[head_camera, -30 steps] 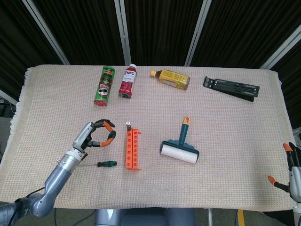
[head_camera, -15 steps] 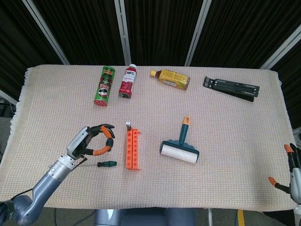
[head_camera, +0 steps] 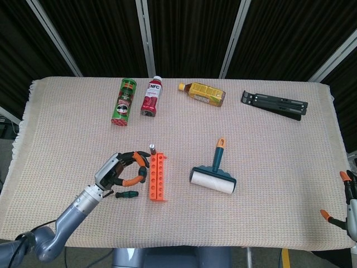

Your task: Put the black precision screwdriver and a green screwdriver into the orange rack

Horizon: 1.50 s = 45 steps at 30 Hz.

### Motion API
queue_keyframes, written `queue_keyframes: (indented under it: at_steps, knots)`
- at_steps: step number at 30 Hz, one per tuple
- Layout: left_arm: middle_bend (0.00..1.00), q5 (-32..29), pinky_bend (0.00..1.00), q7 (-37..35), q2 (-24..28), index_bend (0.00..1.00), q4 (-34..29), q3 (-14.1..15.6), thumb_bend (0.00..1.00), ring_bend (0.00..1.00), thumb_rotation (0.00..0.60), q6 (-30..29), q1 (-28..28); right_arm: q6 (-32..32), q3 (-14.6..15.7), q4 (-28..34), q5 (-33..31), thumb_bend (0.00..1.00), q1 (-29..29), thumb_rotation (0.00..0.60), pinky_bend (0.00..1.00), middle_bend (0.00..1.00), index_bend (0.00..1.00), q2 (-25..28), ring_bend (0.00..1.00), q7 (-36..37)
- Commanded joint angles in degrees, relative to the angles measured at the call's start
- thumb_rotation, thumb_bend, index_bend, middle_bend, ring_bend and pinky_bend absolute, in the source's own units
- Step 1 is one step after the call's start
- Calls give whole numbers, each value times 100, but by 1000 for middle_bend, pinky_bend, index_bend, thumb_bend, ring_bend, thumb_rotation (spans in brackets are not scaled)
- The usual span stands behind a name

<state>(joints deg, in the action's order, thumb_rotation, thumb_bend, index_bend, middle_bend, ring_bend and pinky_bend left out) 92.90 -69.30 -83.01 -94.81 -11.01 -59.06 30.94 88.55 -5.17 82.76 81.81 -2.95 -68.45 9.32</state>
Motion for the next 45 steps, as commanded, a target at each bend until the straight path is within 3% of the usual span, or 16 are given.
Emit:
queue_keyframes:
  at_steps: [1, 9, 21, 45]
  knots:
    - [427, -16, 289, -7, -132, 676, 94, 49, 498, 188, 600, -31, 114, -4, -2, -20, -3, 0, -2, 600, 0, 0, 0, -9, 0, 21]
    - [427, -48, 281, 515, -579, 676, 564, 152, 492, 188, 600, -230, 282, -16, -13, -95, -43, 0, -22, 600, 0, 0, 0, -19, 0, 100]
    - [427, -204, 278, 427, -886, 677, 827, 225, 483, 188, 600, -327, 432, -25, -18, -125, -53, 0, -33, 600, 0, 0, 0, -17, 0, 129]
    - [427, -368, 278, 360, -1002, 680, 936, 328, 481, 188, 600, -419, 640, -55, -33, -186, -97, 0, -57, 600, 0, 0, 0, -21, 0, 191]
